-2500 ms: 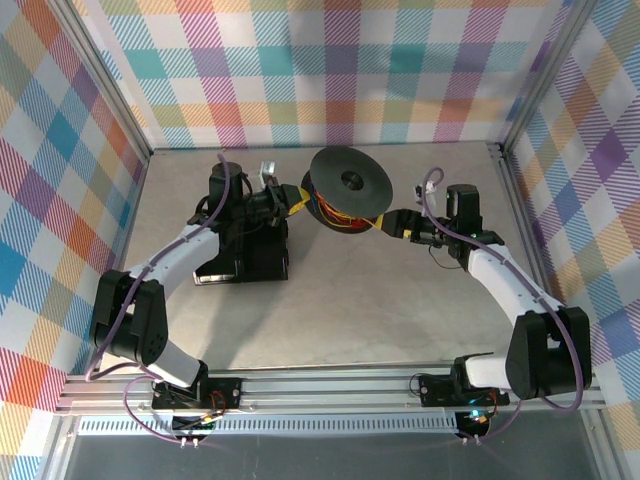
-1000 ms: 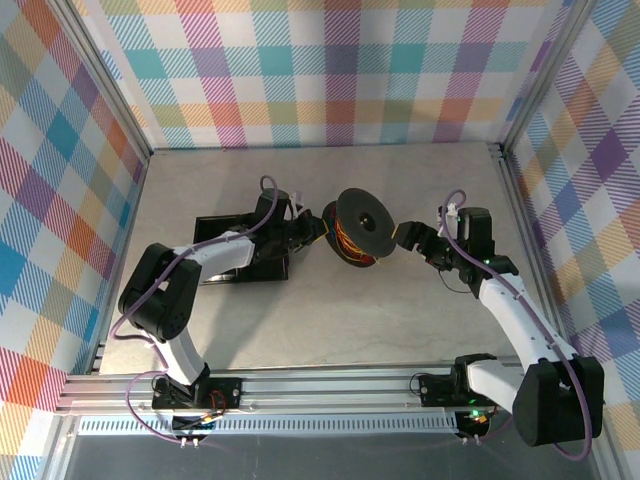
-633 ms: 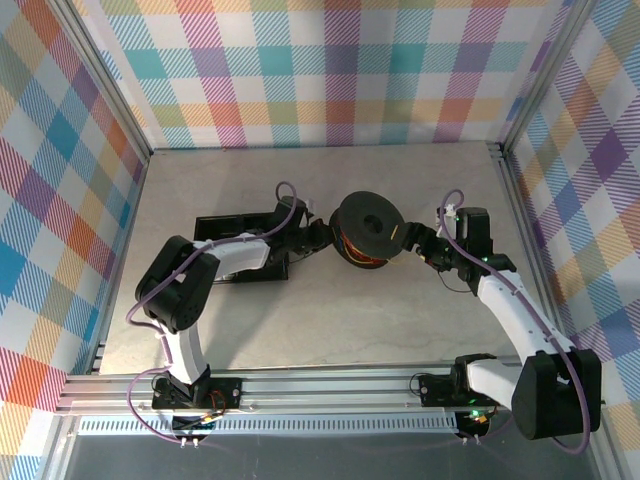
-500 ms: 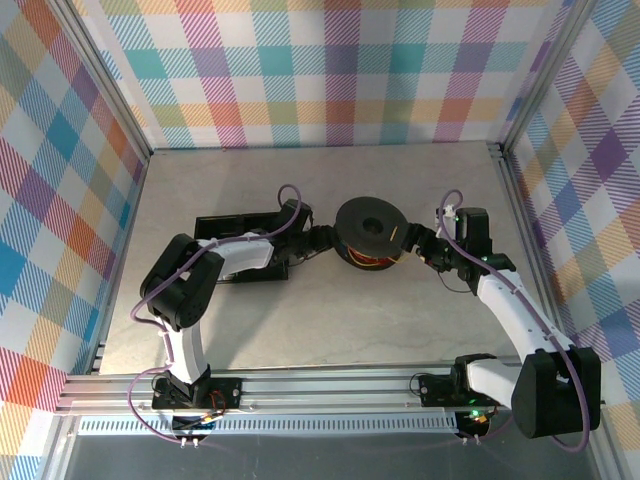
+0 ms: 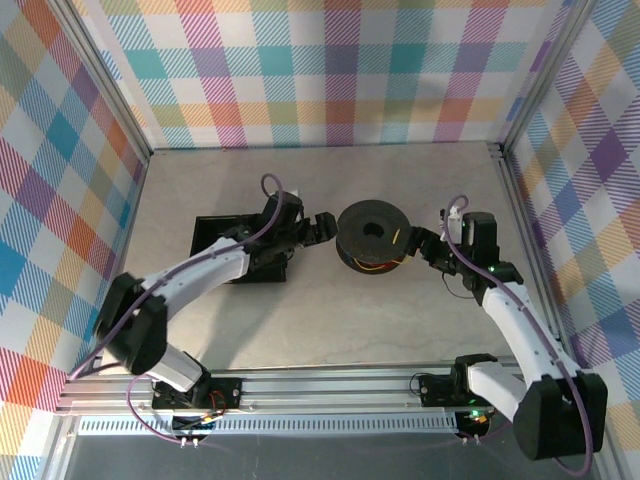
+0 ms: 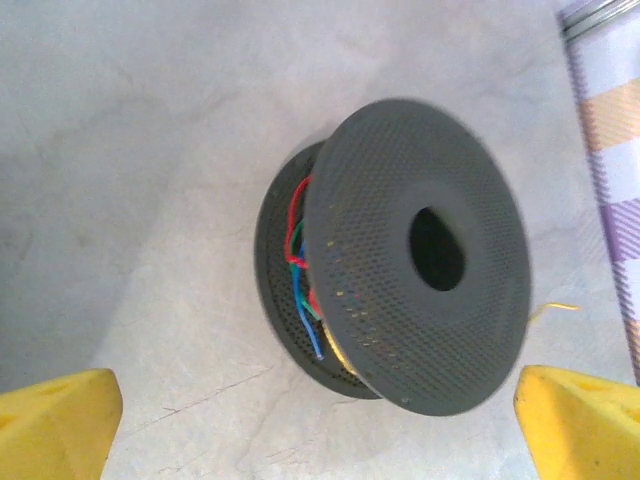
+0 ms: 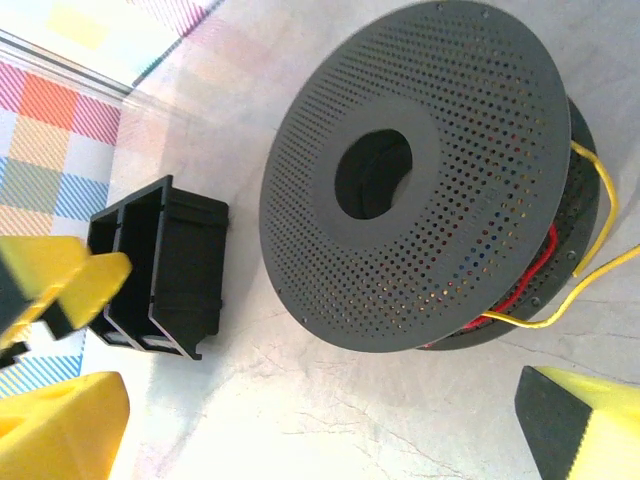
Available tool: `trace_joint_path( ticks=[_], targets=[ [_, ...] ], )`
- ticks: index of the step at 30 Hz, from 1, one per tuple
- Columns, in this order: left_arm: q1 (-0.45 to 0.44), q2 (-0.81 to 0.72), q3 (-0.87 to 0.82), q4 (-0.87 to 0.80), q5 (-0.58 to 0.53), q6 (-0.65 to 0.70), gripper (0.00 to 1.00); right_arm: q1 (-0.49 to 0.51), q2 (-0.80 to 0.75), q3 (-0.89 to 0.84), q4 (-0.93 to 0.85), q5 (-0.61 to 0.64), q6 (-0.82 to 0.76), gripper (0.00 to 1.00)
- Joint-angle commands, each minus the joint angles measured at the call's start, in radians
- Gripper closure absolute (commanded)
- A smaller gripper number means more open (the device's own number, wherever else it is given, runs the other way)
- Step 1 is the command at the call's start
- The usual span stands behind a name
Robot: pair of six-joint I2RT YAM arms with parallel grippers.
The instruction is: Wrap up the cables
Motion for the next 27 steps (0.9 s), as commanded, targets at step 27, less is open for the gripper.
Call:
trace_joint_path(
  ticks=[27],
  targets=[
    [0.244, -0.576, -0.640, 0.236, -0.617, 0.463, 0.00, -0.071, -0.126, -0.361, 0.526, 0.550, -0.282, 0.01]
  ],
)
